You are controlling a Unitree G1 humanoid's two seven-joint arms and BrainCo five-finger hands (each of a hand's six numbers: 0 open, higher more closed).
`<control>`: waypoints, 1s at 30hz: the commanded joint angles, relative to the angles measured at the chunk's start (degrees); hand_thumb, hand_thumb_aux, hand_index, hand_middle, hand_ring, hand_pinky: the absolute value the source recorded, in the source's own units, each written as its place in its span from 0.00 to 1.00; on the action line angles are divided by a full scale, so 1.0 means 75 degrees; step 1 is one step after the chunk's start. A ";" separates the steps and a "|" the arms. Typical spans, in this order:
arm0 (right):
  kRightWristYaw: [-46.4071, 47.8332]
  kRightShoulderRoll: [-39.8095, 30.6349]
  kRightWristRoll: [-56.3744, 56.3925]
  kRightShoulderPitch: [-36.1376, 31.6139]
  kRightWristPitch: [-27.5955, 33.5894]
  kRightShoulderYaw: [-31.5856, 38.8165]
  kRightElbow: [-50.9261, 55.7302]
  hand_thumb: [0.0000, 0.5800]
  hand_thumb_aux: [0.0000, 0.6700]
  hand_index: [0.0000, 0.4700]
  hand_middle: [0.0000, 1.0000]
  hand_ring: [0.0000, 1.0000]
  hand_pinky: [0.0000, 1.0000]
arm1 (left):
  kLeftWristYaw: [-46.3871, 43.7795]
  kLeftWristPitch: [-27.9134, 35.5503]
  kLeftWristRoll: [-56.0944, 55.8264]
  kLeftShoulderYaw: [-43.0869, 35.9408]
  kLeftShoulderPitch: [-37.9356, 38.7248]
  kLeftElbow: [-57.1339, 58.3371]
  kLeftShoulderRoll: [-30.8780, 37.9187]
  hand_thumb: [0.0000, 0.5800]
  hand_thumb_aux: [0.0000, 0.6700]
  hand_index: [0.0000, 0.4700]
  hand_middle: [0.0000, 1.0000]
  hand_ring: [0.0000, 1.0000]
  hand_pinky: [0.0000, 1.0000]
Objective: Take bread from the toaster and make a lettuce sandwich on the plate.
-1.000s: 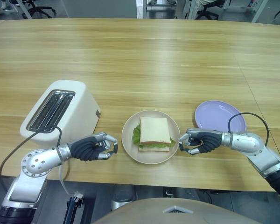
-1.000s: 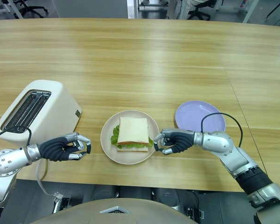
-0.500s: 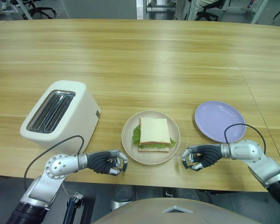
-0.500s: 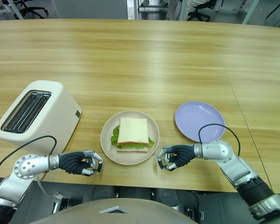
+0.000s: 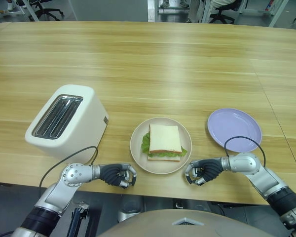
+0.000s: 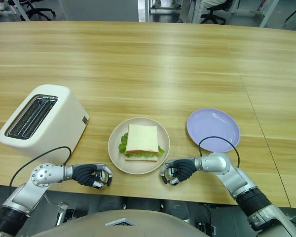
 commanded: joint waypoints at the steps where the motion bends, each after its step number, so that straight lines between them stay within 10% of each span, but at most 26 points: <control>1: -0.0196 0.0129 -0.0394 -0.0059 -0.0241 0.0056 0.0367 1.00 1.00 0.98 1.00 1.00 1.00 | 0.0261 -0.0024 0.0402 -0.0235 -0.0152 0.0490 -0.0178 1.00 1.00 0.98 1.00 1.00 1.00; 17: -0.3377 0.1389 -0.2898 -0.1632 -0.2267 0.0167 0.2914 1.00 1.00 0.98 1.00 1.00 1.00 | 0.2237 -0.0266 0.1465 -0.0270 -0.1622 0.1873 -0.1419 1.00 1.00 0.98 1.00 1.00 1.00; 30: -0.7150 0.2700 -0.4811 -0.3724 -0.2179 0.0787 0.6428 1.00 1.00 0.98 1.00 1.00 1.00 | 0.3899 -0.0776 0.1704 -0.0221 -0.3412 0.4853 -0.2529 1.00 1.00 0.98 1.00 1.00 1.00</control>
